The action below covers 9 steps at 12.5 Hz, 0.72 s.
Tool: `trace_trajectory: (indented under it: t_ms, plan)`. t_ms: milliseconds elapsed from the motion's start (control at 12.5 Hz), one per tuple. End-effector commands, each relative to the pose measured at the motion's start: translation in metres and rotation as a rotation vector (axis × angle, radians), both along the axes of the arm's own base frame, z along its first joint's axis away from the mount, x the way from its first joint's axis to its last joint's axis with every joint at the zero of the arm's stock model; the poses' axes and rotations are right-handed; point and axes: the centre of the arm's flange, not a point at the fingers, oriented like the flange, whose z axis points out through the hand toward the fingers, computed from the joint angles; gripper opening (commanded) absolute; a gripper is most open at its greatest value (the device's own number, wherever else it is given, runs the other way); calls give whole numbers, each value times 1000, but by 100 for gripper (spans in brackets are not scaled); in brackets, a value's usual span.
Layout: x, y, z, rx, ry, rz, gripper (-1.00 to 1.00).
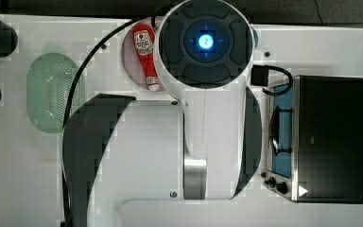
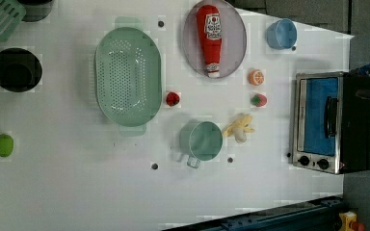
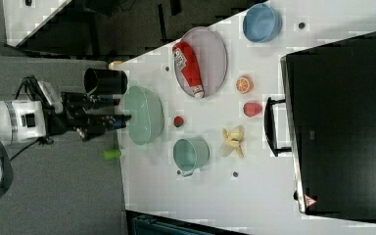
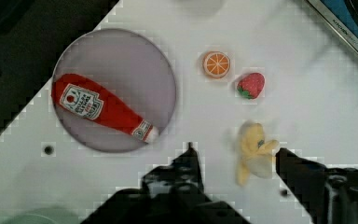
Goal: Pick banana from table and place on oven.
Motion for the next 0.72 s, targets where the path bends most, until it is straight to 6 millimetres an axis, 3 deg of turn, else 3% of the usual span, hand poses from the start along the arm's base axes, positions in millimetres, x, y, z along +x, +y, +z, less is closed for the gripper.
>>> trace_trajectory:
  t_ms: [80, 240, 480, 720]
  plan:
    - [-131, -22, 73, 20, 9, -92, 60]
    - [-131, -21, 73, 20, 9, -92, 99]
    - [-128, -21, 64, 19, 28, -91, 100]
    - [-110, -20, 20, 18, 81, -89, 100]
